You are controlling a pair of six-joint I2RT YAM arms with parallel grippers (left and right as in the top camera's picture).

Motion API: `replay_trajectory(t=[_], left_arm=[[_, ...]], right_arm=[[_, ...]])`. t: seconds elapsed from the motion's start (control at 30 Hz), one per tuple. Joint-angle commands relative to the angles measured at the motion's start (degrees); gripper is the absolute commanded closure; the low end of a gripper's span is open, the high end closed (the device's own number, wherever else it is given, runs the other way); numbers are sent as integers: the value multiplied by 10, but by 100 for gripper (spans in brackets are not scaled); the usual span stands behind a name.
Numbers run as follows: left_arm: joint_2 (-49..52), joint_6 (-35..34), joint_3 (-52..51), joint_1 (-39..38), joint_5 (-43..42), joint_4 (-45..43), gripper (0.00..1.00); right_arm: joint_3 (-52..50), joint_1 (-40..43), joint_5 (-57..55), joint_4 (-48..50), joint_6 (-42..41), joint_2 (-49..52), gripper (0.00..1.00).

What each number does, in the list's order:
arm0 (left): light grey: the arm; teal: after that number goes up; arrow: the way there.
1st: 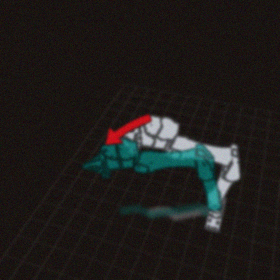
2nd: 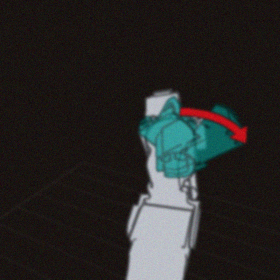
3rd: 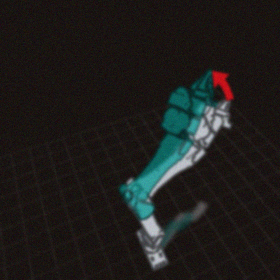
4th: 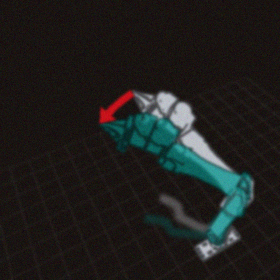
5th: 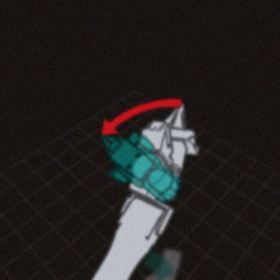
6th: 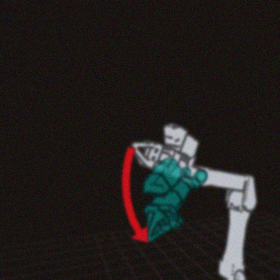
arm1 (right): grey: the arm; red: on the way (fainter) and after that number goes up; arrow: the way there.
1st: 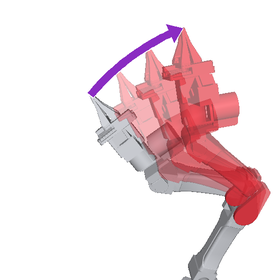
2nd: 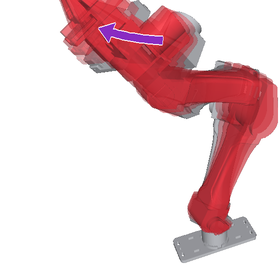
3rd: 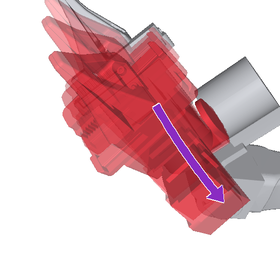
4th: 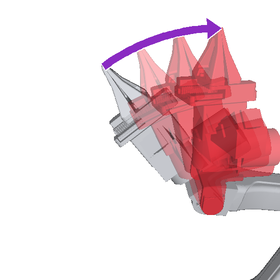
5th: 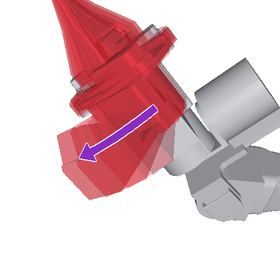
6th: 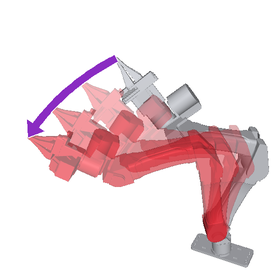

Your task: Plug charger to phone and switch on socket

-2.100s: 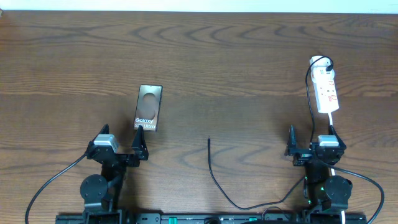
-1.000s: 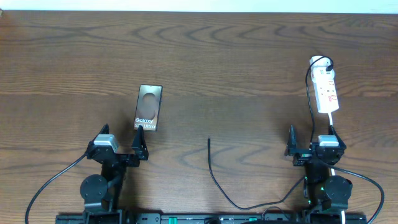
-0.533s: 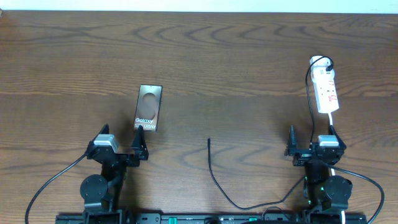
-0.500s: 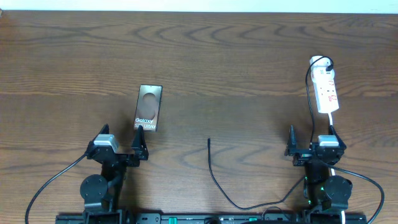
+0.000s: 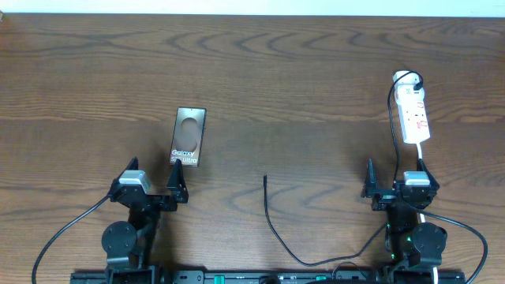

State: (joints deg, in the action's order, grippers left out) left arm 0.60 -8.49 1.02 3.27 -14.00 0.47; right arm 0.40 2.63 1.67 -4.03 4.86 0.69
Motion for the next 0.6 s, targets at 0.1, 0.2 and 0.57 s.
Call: replay_trajectory(t=[0.1,0.2,0.57], left_arm=[[-4,10,-8,-2,-5,23,2],[-4,10,-8,-2,-5,23,2],[-4,9,-6,-2,-5,16,2]], right_arm=[[-1,-2,-2,-3,6,-4,1],[-1,-2,-2,-3,6,-4,1],[-1,-2,-2,-3,6,-4,1]])
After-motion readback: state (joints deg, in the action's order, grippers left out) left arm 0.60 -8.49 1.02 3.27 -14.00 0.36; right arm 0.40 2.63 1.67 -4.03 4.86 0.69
